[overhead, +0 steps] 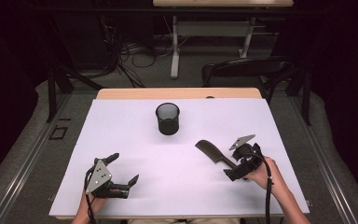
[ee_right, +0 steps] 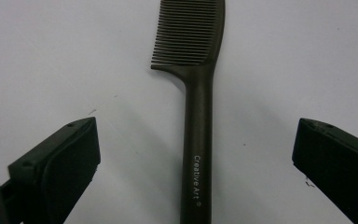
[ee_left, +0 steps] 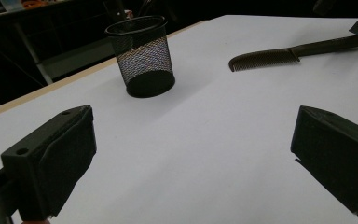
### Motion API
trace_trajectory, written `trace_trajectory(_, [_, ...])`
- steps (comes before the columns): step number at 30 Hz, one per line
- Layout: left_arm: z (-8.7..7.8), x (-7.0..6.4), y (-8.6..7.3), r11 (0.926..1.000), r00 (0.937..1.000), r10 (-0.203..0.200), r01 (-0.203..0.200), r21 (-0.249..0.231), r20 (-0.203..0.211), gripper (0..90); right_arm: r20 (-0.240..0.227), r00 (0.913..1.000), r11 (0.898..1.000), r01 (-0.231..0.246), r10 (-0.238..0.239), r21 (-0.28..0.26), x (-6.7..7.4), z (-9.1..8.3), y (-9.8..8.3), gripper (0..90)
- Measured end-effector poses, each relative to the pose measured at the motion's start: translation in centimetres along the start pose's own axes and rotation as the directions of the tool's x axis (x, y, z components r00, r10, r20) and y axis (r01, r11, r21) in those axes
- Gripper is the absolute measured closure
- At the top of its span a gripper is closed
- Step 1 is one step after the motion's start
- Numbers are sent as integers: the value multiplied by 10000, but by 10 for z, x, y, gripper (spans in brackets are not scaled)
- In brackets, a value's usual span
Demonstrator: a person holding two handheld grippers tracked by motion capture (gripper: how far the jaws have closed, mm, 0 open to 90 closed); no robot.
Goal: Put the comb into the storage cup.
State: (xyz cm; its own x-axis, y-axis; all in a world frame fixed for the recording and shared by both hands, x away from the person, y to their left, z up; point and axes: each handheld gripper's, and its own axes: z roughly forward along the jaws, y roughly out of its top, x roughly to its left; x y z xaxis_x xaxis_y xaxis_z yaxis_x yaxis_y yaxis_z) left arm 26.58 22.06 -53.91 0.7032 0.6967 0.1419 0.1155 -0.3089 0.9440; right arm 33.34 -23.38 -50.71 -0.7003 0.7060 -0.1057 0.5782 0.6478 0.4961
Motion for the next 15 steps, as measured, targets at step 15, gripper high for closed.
trace_trajectory(15, [0,0,0,10000,10000,-18,18,-14,7,0,109,9999,9974,-61,53,722,0,6,13,182])
